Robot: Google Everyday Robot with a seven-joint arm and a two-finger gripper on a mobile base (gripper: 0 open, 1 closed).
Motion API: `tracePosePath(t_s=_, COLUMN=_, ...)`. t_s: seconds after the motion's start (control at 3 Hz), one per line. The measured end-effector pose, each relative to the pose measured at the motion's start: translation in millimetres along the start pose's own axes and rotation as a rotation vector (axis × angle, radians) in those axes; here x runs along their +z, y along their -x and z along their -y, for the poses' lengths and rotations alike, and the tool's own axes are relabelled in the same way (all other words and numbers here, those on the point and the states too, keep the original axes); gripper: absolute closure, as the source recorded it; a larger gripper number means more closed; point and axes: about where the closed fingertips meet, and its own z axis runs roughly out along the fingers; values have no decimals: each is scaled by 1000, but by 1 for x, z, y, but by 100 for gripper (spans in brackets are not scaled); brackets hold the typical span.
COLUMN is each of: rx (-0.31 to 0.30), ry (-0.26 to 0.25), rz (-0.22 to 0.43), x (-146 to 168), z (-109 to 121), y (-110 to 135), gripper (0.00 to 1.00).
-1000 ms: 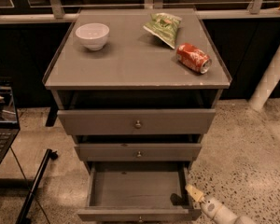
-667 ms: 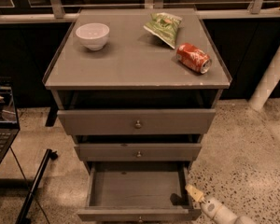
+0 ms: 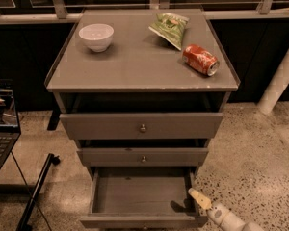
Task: Open bottom drawer
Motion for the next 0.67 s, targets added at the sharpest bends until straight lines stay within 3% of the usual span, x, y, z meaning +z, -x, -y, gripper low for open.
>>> tracePosePath(t_s=0.33, rx=0, ry=0, rz=0, x=0, z=0, y=0, gripper=0)
tracePosePath(t_s=0.67, rx=0, ry=0, rz=0, x=0, z=0, y=0, gripper=0)
